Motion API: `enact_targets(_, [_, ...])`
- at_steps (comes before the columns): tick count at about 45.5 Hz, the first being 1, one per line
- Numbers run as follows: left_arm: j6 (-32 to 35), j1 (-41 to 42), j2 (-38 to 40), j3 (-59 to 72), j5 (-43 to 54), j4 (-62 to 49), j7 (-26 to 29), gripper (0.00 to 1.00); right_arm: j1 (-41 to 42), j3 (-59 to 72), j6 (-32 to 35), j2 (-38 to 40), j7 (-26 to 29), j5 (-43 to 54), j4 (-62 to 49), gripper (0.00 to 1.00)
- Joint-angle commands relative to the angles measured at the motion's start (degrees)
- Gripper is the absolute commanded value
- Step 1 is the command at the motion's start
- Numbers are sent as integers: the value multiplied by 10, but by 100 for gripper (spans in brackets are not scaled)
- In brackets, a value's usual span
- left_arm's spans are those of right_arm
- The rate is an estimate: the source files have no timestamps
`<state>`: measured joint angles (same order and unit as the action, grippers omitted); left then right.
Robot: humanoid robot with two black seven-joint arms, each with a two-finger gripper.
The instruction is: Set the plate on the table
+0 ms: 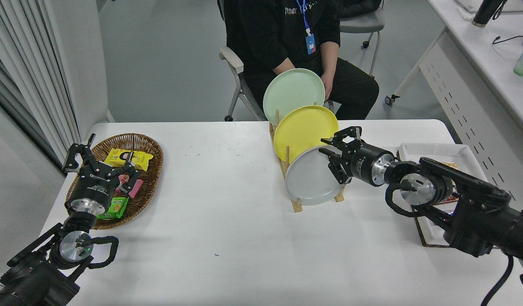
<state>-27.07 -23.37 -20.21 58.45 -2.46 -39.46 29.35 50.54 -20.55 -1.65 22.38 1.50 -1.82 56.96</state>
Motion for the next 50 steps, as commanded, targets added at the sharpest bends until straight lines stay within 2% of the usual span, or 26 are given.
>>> enact_targets(1, [0, 1, 0, 0, 0, 0, 0, 98, 0, -1, -1, 0, 0, -1, 0, 20])
enact_targets(50, [0, 0, 0, 0, 0, 0, 0, 98, -1, -4, 5, 26, 0, -1, 7, 6])
